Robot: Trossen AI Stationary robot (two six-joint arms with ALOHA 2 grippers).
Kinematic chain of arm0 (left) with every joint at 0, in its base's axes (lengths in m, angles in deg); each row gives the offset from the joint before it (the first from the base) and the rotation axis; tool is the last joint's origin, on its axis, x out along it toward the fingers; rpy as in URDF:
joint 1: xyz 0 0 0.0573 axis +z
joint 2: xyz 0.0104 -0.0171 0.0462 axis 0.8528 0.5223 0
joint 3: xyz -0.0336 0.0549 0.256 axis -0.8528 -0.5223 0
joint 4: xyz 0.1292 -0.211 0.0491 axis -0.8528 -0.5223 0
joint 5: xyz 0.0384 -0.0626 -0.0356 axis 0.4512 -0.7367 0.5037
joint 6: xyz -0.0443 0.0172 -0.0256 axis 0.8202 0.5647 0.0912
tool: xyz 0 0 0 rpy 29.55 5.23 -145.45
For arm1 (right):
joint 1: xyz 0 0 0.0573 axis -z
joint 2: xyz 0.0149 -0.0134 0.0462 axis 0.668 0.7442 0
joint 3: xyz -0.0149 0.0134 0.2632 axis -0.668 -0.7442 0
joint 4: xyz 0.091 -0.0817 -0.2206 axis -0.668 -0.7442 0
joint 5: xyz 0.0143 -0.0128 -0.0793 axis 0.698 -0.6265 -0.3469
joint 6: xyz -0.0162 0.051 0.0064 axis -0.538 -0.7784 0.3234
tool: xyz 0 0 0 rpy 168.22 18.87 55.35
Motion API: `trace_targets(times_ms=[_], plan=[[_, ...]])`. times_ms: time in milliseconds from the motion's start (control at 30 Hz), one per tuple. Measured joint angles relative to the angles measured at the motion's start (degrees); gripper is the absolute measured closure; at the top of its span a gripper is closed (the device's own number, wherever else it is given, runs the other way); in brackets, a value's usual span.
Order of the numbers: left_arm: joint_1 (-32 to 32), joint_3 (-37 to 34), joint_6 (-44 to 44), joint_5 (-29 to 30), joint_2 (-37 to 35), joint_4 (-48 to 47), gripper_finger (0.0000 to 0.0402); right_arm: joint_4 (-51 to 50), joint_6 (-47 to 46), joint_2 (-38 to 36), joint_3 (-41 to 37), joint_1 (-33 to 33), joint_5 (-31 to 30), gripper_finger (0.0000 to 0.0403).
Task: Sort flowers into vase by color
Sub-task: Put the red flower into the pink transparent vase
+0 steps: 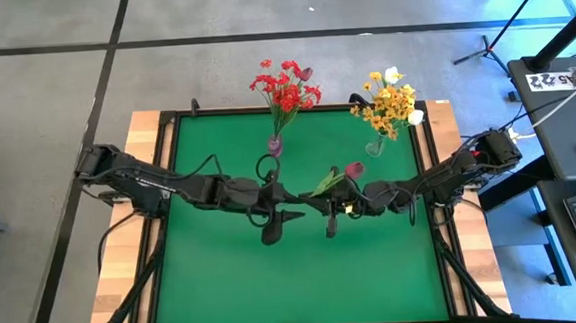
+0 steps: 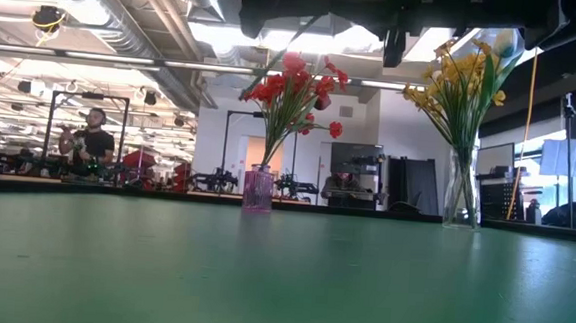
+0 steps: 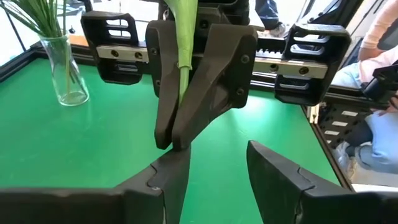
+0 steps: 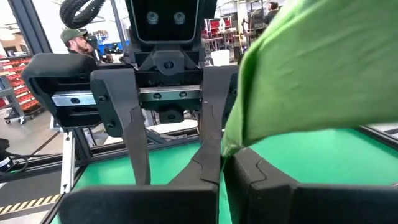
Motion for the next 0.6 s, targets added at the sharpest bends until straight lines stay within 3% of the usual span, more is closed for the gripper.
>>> trace_targets(times_ms=[367, 600], plan=[[1.11, 0.00, 0.45, 0.06, 0.02, -0.14, 0.0291, -0.21, -0.12, 0.00, 0.00, 0.02, 0.01, 0.0399], [1.19, 0.00, -0.01, 0.71, 0.02, -0.27, 0.0377, -0.17, -0.21, 0.00, 0.00, -0.08, 0.58, 0.0399]])
